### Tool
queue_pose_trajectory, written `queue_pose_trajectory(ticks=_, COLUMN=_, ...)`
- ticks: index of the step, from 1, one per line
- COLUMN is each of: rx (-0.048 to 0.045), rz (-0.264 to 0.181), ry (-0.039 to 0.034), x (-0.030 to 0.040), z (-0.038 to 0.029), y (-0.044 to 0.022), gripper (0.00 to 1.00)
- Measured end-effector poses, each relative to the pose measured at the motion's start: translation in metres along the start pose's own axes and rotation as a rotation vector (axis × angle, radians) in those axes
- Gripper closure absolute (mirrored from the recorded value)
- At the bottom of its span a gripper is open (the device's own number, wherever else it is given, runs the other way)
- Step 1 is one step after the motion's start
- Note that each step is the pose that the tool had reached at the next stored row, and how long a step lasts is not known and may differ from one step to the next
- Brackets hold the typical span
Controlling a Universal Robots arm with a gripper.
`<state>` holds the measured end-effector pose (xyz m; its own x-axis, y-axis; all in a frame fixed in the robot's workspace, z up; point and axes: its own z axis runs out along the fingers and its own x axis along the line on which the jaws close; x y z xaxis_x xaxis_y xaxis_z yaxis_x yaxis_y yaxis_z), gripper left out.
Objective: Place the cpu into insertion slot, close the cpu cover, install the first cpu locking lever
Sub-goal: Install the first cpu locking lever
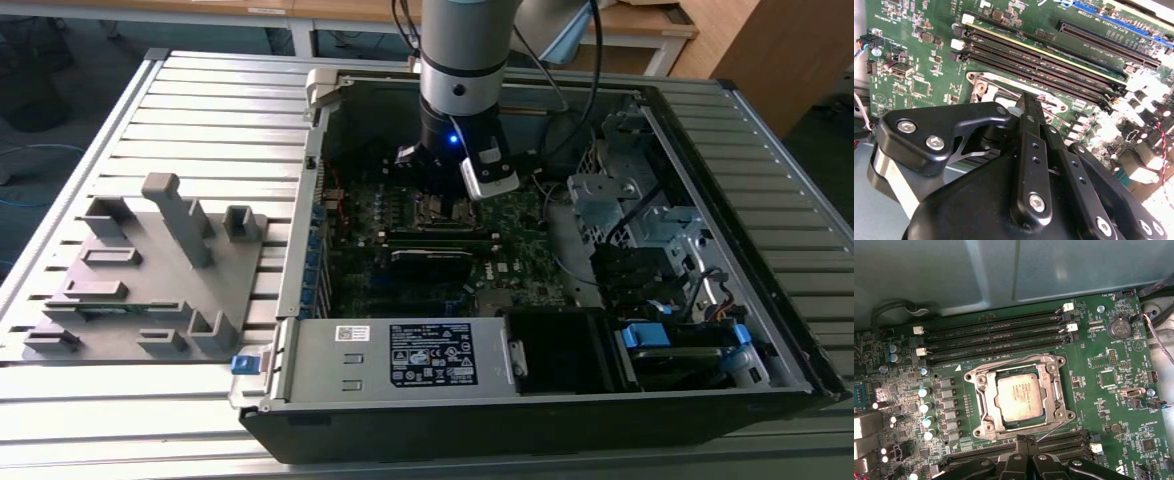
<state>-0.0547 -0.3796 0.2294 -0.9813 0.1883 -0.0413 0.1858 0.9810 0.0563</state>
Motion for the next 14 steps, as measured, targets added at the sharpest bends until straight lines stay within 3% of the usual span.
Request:
queue_pose_trajectory(ticks=11, rx=0.0000, rz=0.000, ry=-0.0001, x=0.0004, z=0.0004, y=-0.0001, gripper=0.90)
queue_pose_trajectory(ticks=13, rx=-0.0001, rz=0.000, ry=-0.0001, x=0.0017, z=0.0006, y=-0.0003, gripper=0.90)
queue_pose_trajectory(ticks=14, rx=0.0001, rz=0.000, ry=-0.0001, x=0.0064, z=0.0008, y=-0.0013, gripper=0.90)
